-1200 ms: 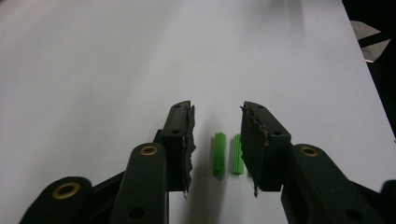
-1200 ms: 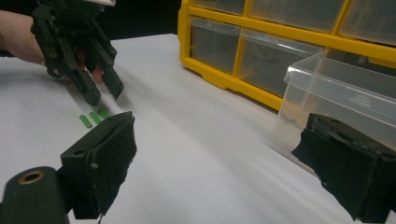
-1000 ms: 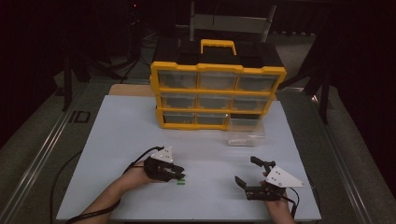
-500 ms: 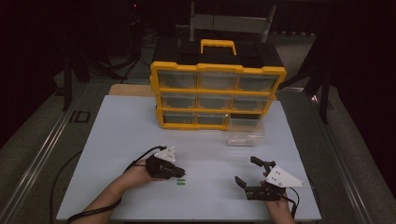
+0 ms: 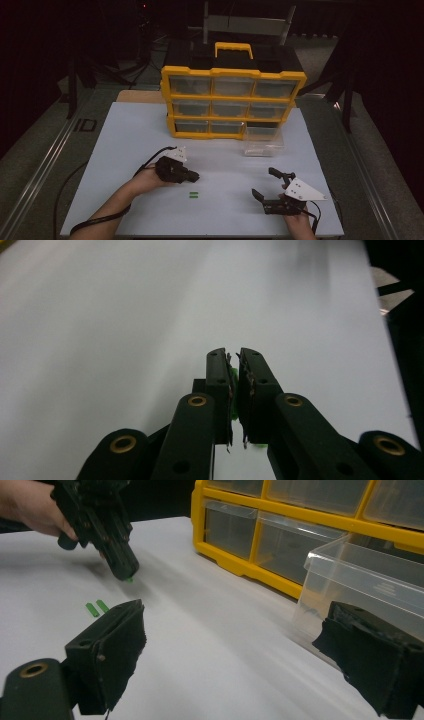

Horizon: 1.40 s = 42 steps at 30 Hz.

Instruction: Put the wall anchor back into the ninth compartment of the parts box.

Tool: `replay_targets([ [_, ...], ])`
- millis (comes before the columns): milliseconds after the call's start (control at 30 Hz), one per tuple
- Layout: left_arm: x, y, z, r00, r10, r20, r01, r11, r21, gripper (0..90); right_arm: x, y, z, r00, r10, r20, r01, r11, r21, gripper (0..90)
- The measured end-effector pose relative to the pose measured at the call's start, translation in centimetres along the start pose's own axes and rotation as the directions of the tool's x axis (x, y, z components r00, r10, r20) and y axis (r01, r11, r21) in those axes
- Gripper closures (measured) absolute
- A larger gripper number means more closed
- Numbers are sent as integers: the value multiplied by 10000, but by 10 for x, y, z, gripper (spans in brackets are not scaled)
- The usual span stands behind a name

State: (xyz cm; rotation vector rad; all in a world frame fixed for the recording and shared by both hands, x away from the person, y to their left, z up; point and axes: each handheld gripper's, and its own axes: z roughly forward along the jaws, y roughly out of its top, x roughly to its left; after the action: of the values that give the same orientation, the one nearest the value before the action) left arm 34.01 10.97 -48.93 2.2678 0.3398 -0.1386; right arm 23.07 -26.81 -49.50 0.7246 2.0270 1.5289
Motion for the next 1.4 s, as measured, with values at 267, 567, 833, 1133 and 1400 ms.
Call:
replay_targets([
  [267, -1, 25, -12, 9995, 264, 172, -262, 9996, -110, 853, -1, 0, 0, 10000, -20, -15, 20, 10000, -39, 102],
  [567, -1, 56, -25, 9984, 553, 126, -548, 9980, -318, 853, 0, 0, 0, 10000, -20, -12, 20, 10000, -23, 102],
  [833, -2, 82, -34, 9951, 983, 57, -981, 9945, -374, 852, -1, 0, 0, 10000, -24, 5, 24, 10000, -37, 102],
  [1133, 1, 114, -42, 9915, 1302, -26, -1302, 9901, -520, 852, -1, 0, -1, 10000, -38, 10, 38, 10000, -53, 102],
  [1400, 7, 142, -42, 9902, 1396, -9, -1393, 9878, -694, 853, -1, 0, 0, 10000, -33, 7, 33, 10000, -37, 102],
])
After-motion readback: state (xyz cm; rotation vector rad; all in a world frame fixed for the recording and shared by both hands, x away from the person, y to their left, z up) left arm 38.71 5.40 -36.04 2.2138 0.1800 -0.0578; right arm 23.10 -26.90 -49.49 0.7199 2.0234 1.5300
